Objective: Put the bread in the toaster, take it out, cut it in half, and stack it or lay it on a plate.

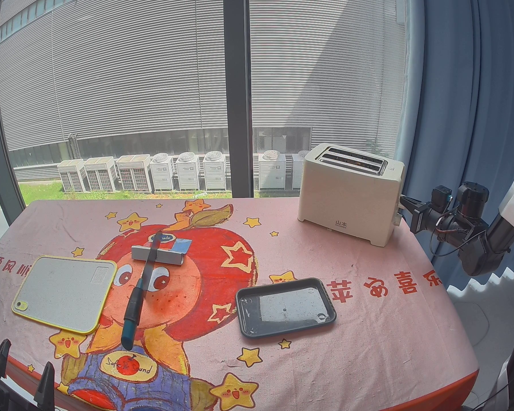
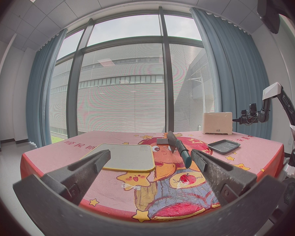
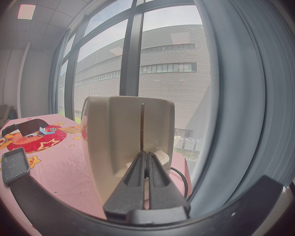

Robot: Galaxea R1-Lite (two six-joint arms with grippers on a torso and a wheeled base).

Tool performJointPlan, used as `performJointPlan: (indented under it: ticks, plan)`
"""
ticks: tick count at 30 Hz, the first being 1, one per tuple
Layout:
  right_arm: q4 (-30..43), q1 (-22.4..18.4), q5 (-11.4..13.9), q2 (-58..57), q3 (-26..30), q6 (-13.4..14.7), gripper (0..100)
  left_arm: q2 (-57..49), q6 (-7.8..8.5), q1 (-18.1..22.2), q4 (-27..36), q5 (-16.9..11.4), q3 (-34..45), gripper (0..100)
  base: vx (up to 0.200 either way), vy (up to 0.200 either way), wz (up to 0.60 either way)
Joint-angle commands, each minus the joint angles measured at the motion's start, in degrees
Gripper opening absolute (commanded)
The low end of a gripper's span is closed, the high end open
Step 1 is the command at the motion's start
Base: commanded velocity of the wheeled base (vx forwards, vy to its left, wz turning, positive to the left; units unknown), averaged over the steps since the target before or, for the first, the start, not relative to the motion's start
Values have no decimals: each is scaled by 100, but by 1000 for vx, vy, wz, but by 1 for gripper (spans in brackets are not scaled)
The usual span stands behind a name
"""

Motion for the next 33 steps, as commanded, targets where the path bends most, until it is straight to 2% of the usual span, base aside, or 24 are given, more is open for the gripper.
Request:
performJointPlan:
  ticks: [1, 33]
  plan:
    - [0, 4, 1, 50, -10, -2, 0, -93, -1, 3, 2, 2, 101, 100, 0, 0, 0]
    - [-96, -5, 1, -38, -37, -63, 0, -93, -1, 3, 2, 2, 101, 100, 0, 0, 0]
